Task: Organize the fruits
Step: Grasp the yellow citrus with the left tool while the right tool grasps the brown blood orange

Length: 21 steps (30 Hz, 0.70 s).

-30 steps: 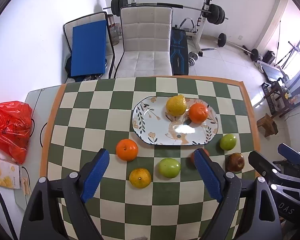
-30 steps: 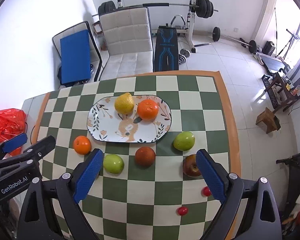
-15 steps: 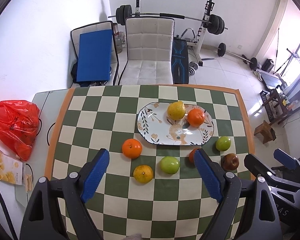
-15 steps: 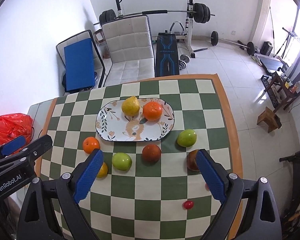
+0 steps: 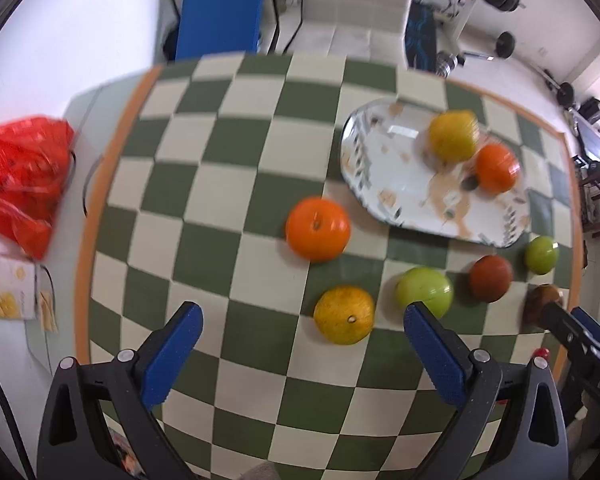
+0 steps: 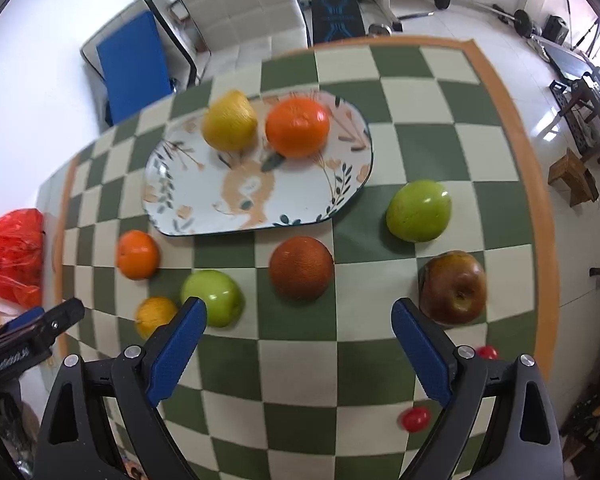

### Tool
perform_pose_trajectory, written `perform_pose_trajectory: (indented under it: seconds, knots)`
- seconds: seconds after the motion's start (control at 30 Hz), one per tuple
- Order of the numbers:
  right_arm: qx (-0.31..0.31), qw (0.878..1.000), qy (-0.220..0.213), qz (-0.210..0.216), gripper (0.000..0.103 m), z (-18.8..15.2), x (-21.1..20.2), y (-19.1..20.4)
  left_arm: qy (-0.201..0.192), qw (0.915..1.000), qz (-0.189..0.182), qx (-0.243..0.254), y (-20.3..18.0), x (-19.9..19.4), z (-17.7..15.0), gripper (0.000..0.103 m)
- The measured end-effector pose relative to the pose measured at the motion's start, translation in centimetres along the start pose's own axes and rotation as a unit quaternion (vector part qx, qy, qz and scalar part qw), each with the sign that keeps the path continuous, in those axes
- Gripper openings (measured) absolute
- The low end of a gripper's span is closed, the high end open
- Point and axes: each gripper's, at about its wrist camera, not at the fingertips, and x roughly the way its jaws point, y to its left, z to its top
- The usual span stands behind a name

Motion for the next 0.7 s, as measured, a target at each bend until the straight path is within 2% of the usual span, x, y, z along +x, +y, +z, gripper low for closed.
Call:
perform_pose_trajectory:
  seconds: [0.13,0.27,0.37,0.53,0.6,0.63,0.67,0.7]
  knots:
    - [0.001,1.000,0.024,-0.006,0.087,1.2,4.6,-0.5,0.054,0.9980,-0.020,-0.027,0.6,4.4,-0.2,0.103]
    - [-0.017,0.999,0.043,-0.006,0.081,2.1,7.9,0.5,0.083,0.9943,-0.050,-0.043,0.7,6.9,-0.5,0.102]
    - [-0.033,0.997,0.059,-0.026,0.059,2.5,10.1,1.2,0.094,0.9933,-0.060,-0.031,-0.1,8.1,-0.7,0.102]
    - [-0.042,0.996,0.070,-0.022,0.058,2.0,10.3,1.2,0.113,0.9918,-0.059,0.011,-2.1,10.1,-1.3,0.099]
    - [-0.038,0.996,0.077,-0.018,0.058,1.1,9.8,0.7,0.115,0.9913,-0.058,0.028,-2.7,10.5,-1.5,0.075]
    - [-0.035,0.996,0.081,-0.015,0.058,0.5,9.5,0.3,0.116,0.9911,-0.055,0.034,-2.9,10.7,-1.6,0.069]
    - [-0.030,0.996,0.084,-0.011,0.059,0.1,9.3,0.0,0.117,0.9911,-0.048,0.043,-3.2,10.9,-1.7,0.058]
    - [-0.025,0.996,0.089,-0.006,0.058,-0.5,9.1,-0.4,0.113,0.9914,-0.041,0.052,-3.3,11.0,-1.8,0.057]
